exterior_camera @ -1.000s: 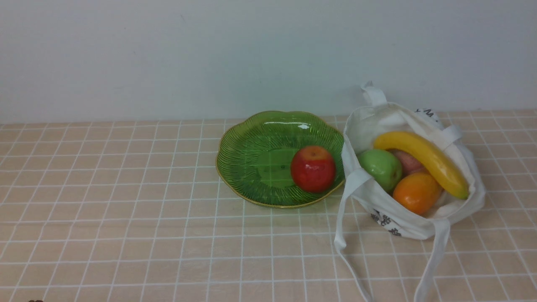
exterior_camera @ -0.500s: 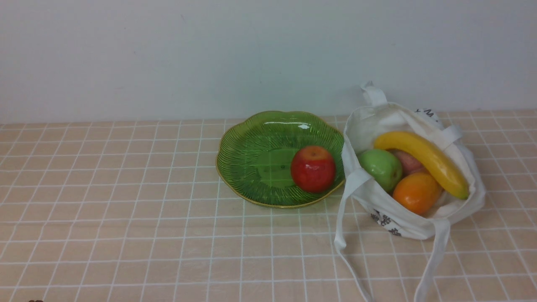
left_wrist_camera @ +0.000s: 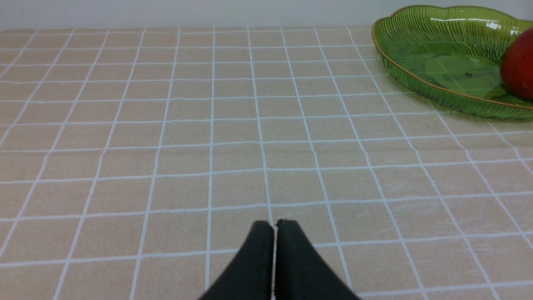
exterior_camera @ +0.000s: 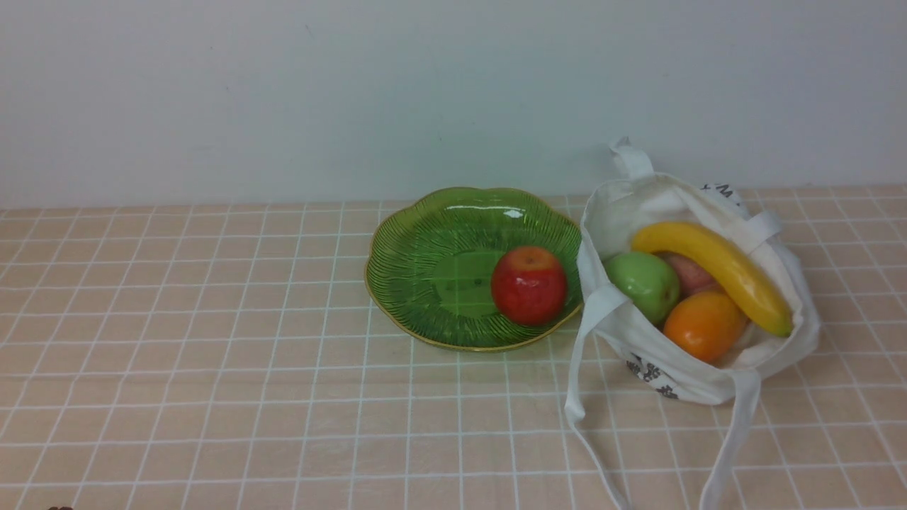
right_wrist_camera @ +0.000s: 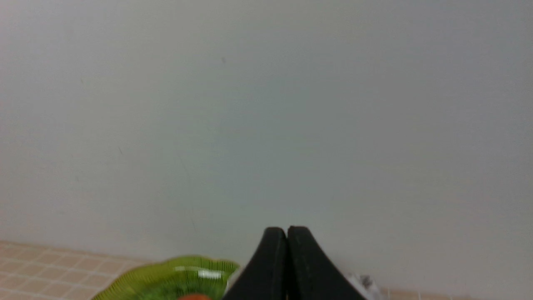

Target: Take the fruit out of the bag on the brown coffee tablecloth and place them on the plate.

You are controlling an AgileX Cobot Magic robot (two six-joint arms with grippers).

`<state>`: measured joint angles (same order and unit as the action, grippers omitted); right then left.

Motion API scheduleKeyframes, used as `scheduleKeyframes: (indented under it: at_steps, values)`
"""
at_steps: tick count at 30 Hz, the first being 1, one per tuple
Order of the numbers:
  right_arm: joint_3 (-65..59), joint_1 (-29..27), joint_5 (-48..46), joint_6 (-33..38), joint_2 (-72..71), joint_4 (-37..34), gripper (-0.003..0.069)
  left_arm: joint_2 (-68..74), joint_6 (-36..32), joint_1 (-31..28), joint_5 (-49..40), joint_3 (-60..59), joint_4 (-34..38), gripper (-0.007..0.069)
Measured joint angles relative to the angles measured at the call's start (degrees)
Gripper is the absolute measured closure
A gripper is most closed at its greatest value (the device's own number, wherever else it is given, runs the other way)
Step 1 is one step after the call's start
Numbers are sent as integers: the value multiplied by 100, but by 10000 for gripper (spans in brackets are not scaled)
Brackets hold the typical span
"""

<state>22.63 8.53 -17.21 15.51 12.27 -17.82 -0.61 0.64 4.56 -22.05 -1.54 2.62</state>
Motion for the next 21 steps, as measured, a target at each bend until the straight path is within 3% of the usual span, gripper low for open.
scheduleKeyframes:
  at_steps: [3,7,13,21]
  values:
    - [-841,-75,20,-1095,-331,678,673,0,0,0,0,0,0,632]
    - [-1463,-313,15,-1551,-774,1011,673,0,0,0,0,0,0,632]
    - [-2276,-709,-20,-1654,-1273,1115,673,0,0,0,0,0,0,632]
    - [-2417,-754,-316,-1660,-1273,1195,673,0,0,0,0,0,0,632]
